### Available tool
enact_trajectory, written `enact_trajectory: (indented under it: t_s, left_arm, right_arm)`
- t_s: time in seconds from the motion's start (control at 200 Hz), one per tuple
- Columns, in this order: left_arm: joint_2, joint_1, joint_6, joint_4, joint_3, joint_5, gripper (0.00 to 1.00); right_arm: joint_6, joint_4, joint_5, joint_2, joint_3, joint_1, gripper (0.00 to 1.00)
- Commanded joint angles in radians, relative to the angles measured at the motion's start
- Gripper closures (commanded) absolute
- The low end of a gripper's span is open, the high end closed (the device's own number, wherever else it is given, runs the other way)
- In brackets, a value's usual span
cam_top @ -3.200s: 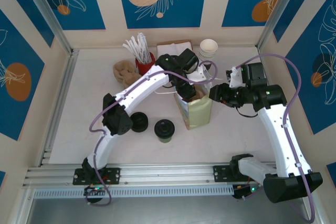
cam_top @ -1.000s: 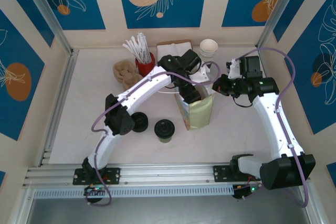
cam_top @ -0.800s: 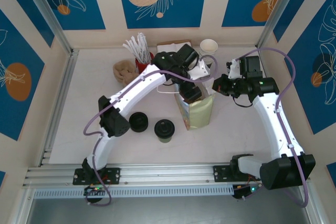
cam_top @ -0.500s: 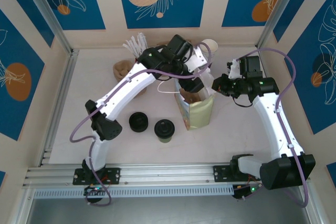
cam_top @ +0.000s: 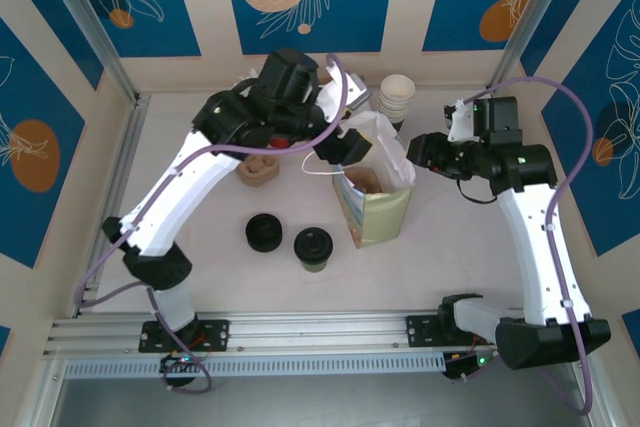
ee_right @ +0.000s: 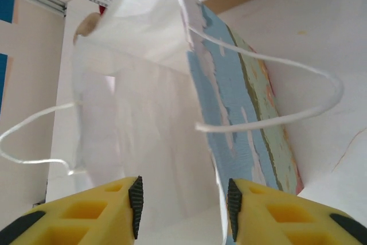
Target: Pack the takeout coffee
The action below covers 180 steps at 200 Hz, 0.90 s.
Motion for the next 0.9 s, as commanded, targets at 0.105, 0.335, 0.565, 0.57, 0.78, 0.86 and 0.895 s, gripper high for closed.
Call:
enact_trajectory:
  t_s: [0.105, 0.335, 0.565, 0.57, 0.78, 0.86, 0.895]
  left_arm:
    - [-0.177, -0.01, -0.094, 0.039, -0.194, -0.123, 0.2]
    - [-0.388, 0.007, -0.2, 0.094, -0.439, -0.306, 0.13]
    - [-0.603, 0.148, -0.306, 0.188, -0.732, -0.306, 0.05]
    - [-0.605, 0.152, -0.307, 0.188, -0.735, -0.303, 0.05]
    - [-0.638, 0.267, -0.318, 0.209, -0.869, -0.185, 0.04]
    - [-0.63, 0.289, -0.313, 0.241, -0.908, -0.166, 0.04]
    - [-0.628, 0.297, -0.307, 0.267, -0.928, -0.158, 0.04]
  right_arm:
    - [-0.075, -0.018, 0.018, -0.047, 0.075, -0.007, 0.52]
    - [-0.105, 0.017, -0.007, 0.088, 0.144, -0.001, 0.52]
    - [-0.204, 0.032, 0.01, 0.241, 0.192, 0.02, 0.47]
    - [-0.205, 0.032, 0.011, 0.242, 0.194, 0.021, 0.47]
    - [-0.273, 0.026, 0.026, 0.364, 0.246, 0.043, 0.42]
    - [-0.288, 0.027, 0.019, 0.414, 0.274, 0.056, 0.41]
    - [-0.3, 0.018, 0.014, 0.439, 0.294, 0.065, 0.41]
